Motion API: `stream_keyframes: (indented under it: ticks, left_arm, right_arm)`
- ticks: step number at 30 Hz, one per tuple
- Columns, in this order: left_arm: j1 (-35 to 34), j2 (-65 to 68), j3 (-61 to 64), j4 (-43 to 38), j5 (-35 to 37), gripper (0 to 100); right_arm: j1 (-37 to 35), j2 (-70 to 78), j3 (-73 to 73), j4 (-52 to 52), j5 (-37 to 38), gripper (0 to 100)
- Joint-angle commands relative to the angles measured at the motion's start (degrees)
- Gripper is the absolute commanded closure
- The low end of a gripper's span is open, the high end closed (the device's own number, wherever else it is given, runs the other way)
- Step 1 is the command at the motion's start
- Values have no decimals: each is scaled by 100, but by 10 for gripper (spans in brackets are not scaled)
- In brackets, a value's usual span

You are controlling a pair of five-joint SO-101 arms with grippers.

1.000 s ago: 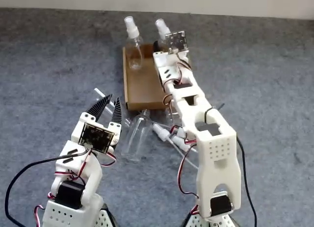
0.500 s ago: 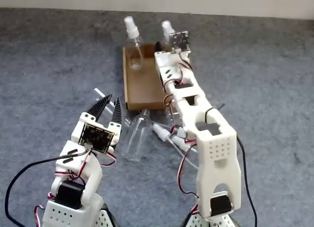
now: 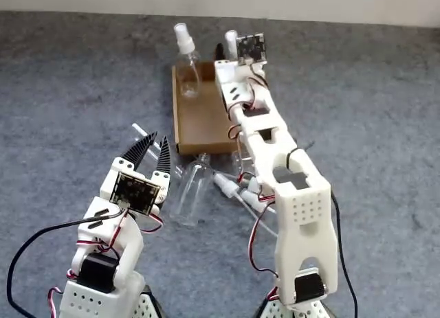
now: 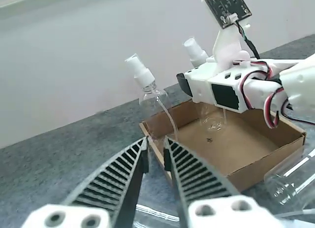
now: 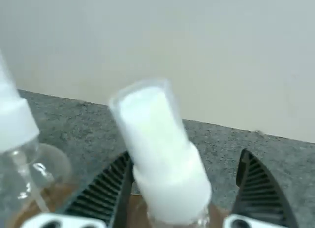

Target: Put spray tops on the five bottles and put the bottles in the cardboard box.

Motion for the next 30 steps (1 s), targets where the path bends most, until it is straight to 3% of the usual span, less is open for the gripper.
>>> stream_keyframes:
  ticks: [1, 14, 26, 30]
  left_arm:
    - [119, -31, -13, -132, -26, 979]
    - [119, -31, -13, -132, -26, 979]
    - [22, -31, -66, -132, -26, 979]
    - [-382, -31, -163, -193, 0, 979]
  right_arm:
    - [-48, -154, -611, 233, -88, 742]
    - [31, -163, -2800, 2299, -97, 745]
    - [-13, -110, -6782, 6914, -88, 747]
    - [4, -101, -7873, 8769, -88, 835]
